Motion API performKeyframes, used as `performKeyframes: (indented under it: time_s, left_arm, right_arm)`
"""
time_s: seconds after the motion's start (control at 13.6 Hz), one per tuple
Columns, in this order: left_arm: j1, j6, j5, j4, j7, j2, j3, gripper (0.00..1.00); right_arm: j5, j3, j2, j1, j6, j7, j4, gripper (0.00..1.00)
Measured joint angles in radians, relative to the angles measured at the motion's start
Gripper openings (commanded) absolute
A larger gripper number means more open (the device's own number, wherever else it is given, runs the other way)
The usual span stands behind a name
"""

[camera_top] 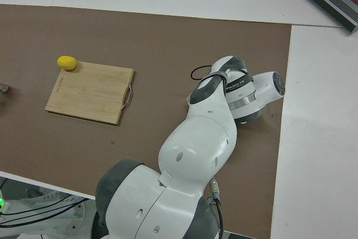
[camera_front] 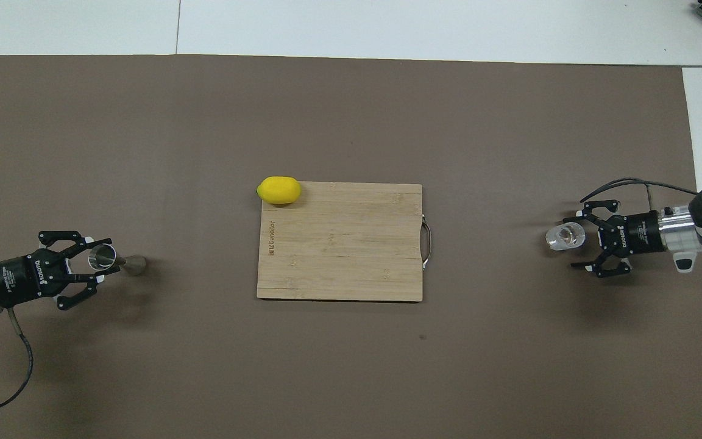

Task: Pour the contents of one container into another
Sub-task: 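Carry the metal cup over the cutting board with the left gripper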

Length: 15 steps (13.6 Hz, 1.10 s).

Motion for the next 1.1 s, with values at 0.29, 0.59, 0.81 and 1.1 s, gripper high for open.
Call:
performKeyframes:
  time_s: [0.29, 0.59, 0.81, 1.1]
  left_arm:
    - [-0.131, -0.012, -0.035, 0.143, -0.171, 0.001, -0.006, 0.00]
    - [-0.309, 0.055, -0.177, 0.192, -0.283, -0.007, -0.009, 0.00]
    - [-0.488, 0.215, -0.291, 0.192, -0.313, -0.022, -0.011, 0.00]
    - [-0.736, 0.470, -0.473, 0.191, -0.320, -0.023, -0.014, 0.00]
  right_arm:
    - [0.058, 0.002, -0.002, 0.023, 0.009, 0.000, -0.020, 1.00]
    - [0.060, 0.002, -0.007, 0.031, 0.012, 0.000, -0.026, 1.00]
    - [0.060, 0.002, -0.008, 0.031, 0.012, 0.000, -0.028, 0.90]
    - [0.060, 0.002, -0.011, 0.030, 0.012, -0.007, -0.029, 0.75]
